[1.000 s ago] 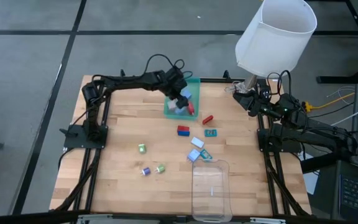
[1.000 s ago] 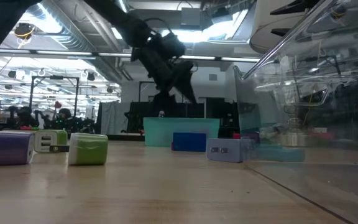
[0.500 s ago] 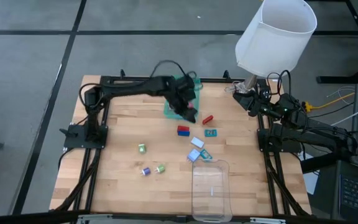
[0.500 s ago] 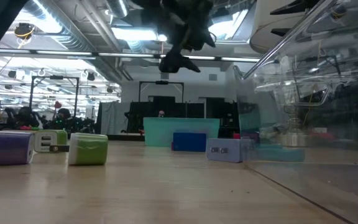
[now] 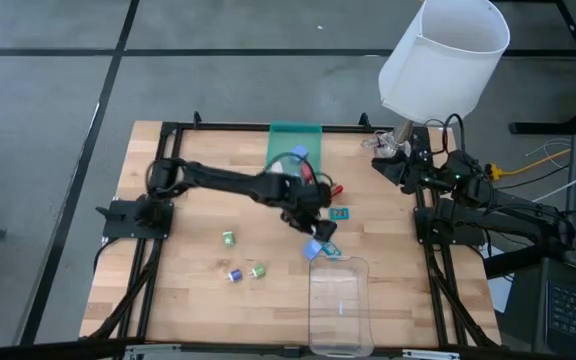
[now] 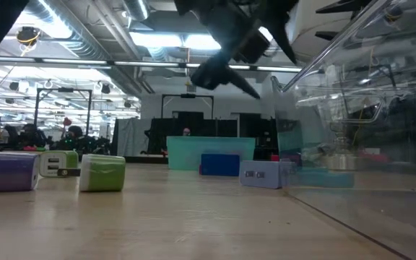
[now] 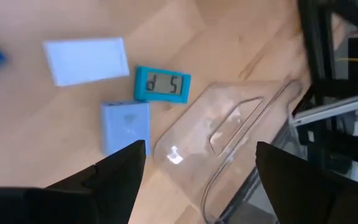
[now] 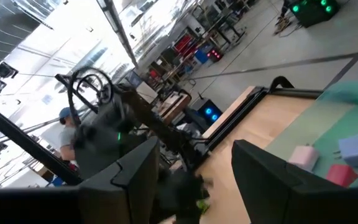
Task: Pick & Place Office items
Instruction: Put the blue charger adapter into the green bin, then put the bottom green charger adapter into the green bin
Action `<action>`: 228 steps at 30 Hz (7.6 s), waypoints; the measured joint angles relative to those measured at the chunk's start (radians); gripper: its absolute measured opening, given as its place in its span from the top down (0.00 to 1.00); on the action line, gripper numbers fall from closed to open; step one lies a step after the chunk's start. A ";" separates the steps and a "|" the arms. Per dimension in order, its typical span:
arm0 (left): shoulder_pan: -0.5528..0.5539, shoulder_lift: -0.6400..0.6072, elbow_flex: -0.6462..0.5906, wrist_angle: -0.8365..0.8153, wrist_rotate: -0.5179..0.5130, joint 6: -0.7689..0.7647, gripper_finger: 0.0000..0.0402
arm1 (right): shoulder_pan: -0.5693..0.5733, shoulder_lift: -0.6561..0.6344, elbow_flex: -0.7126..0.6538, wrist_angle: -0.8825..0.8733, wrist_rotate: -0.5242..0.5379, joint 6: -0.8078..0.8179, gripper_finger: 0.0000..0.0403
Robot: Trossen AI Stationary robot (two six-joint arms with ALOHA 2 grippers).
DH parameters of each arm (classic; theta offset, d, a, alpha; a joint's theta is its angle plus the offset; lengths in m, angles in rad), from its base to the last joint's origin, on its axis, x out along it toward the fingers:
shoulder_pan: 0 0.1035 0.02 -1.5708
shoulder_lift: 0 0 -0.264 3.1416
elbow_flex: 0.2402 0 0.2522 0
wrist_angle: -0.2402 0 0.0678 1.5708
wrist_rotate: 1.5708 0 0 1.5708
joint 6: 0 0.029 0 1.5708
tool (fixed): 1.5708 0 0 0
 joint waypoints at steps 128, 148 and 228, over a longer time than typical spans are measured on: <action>0.057 0.008 -0.005 -0.258 -0.064 0.337 0.48 | 0.000 0.002 0.000 -0.117 -0.070 0.046 0.50; 0.377 -0.133 0.024 -0.108 -0.336 0.611 0.48 | 0.000 0.002 0.000 -0.114 -0.066 0.026 0.50; -0.459 0.062 0.029 -0.544 -0.381 0.075 0.16 | 0.048 0.002 0.000 -0.134 -0.093 0.034 0.50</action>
